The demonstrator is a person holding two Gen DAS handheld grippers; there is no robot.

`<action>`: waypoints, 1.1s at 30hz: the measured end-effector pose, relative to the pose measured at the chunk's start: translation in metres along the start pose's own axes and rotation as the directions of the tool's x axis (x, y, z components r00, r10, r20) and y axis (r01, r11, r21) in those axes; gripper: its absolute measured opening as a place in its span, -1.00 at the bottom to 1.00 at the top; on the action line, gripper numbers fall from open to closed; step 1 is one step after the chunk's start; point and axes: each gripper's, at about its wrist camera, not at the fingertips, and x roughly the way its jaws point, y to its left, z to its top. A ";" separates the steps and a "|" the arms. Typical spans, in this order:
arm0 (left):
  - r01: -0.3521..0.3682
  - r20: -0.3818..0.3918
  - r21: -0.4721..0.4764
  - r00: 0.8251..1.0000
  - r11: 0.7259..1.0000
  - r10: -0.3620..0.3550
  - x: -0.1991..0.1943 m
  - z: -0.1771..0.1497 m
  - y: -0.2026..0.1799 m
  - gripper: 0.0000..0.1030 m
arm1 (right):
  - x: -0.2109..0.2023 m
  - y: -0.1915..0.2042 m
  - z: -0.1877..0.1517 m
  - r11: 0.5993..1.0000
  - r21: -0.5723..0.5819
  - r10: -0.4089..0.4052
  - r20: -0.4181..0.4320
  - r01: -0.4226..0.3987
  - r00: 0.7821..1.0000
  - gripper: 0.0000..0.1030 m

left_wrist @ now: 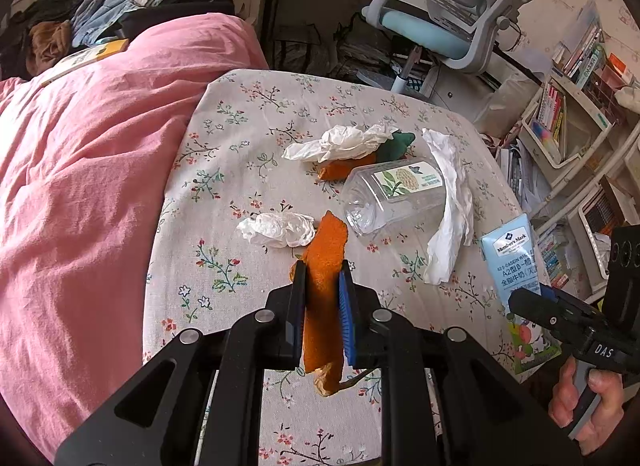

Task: Collect trash
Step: 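Carry the carton and orange strip to the yellow bin while the right tool releases the carton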

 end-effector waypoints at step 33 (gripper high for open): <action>0.057 0.051 -0.127 0.997 0.990 -0.051 -0.046 -0.037 0.025 -0.71 | -0.017 0.038 -0.074 0.984 -0.140 0.096 -0.105 -0.111 0.990 0.21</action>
